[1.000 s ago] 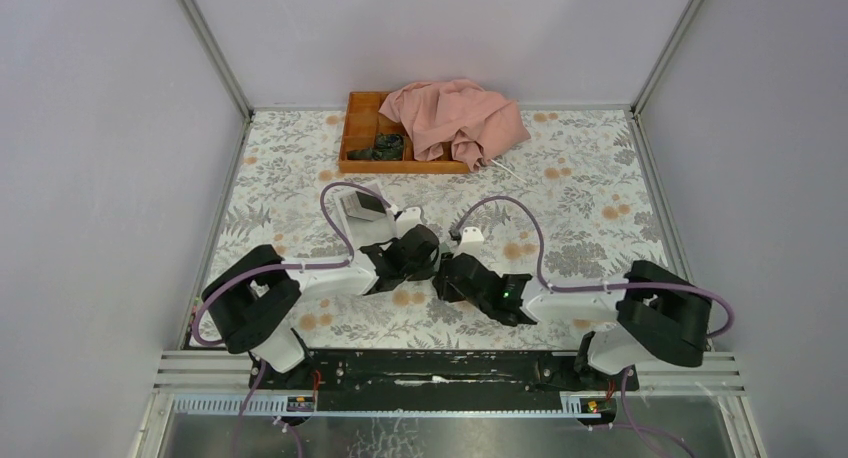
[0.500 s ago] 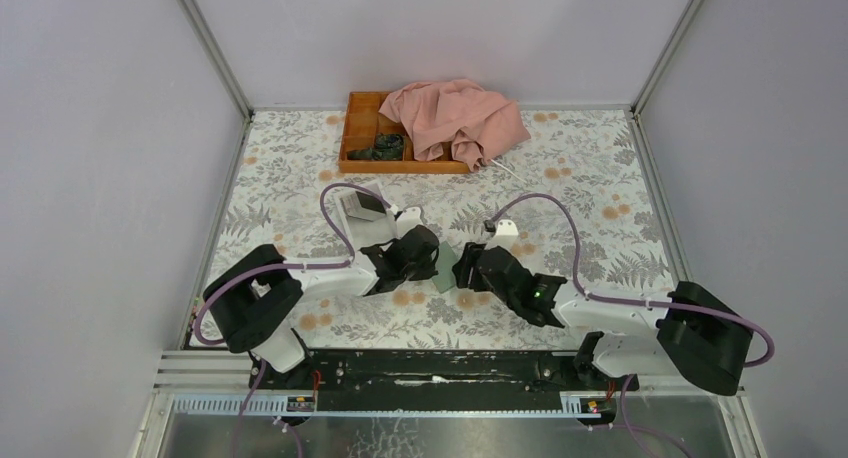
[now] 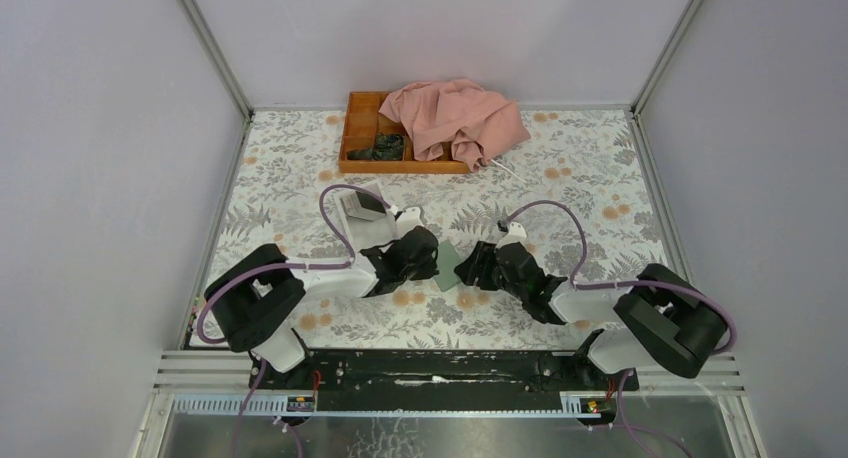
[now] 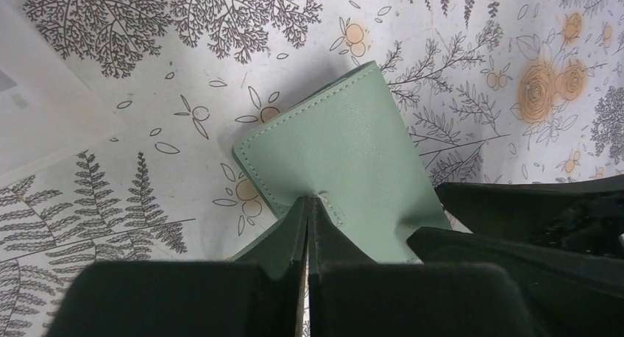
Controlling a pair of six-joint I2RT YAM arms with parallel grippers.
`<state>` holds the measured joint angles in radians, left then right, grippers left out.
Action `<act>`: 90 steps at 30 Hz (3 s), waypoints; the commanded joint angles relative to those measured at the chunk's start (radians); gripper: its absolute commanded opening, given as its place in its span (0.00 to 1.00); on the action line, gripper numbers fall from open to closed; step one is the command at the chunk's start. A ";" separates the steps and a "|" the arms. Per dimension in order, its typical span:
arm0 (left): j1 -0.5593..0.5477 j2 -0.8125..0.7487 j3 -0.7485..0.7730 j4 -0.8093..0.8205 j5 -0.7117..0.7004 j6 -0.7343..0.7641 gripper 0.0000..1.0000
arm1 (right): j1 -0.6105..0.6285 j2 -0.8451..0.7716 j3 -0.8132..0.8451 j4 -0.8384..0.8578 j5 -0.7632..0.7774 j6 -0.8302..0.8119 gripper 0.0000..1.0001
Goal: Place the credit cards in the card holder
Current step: Turn over the card holder at the center of the board, then close the card holder at the center of the board.
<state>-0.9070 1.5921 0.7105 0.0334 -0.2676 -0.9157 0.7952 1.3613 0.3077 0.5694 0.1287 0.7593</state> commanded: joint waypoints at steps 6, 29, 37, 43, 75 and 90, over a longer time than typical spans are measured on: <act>0.003 0.094 -0.092 -0.140 0.044 0.024 0.00 | -0.022 0.201 -0.027 0.340 -0.186 0.108 0.62; 0.039 -0.138 -0.024 -0.253 -0.009 0.017 0.13 | -0.021 -0.140 0.156 -0.235 0.030 -0.125 0.00; 0.045 -0.308 -0.056 -0.274 -0.061 -0.015 0.15 | 0.119 -0.228 0.366 -0.660 0.366 -0.279 0.00; 0.045 -0.403 -0.105 -0.269 -0.082 -0.053 0.15 | 0.333 -0.045 0.567 -0.921 0.780 -0.290 0.00; 0.045 -0.725 -0.269 -0.415 -0.261 -0.193 0.16 | 0.681 0.698 1.113 -1.455 0.999 0.253 0.56; 0.044 -0.765 -0.268 -0.362 -0.233 -0.106 0.15 | 0.763 0.464 1.069 -1.556 1.213 0.417 0.48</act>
<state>-0.8692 0.8429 0.4515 -0.3241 -0.4747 -1.0687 1.5291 1.9377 1.3499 -0.9058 1.0855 1.0218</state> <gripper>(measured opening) 0.154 0.518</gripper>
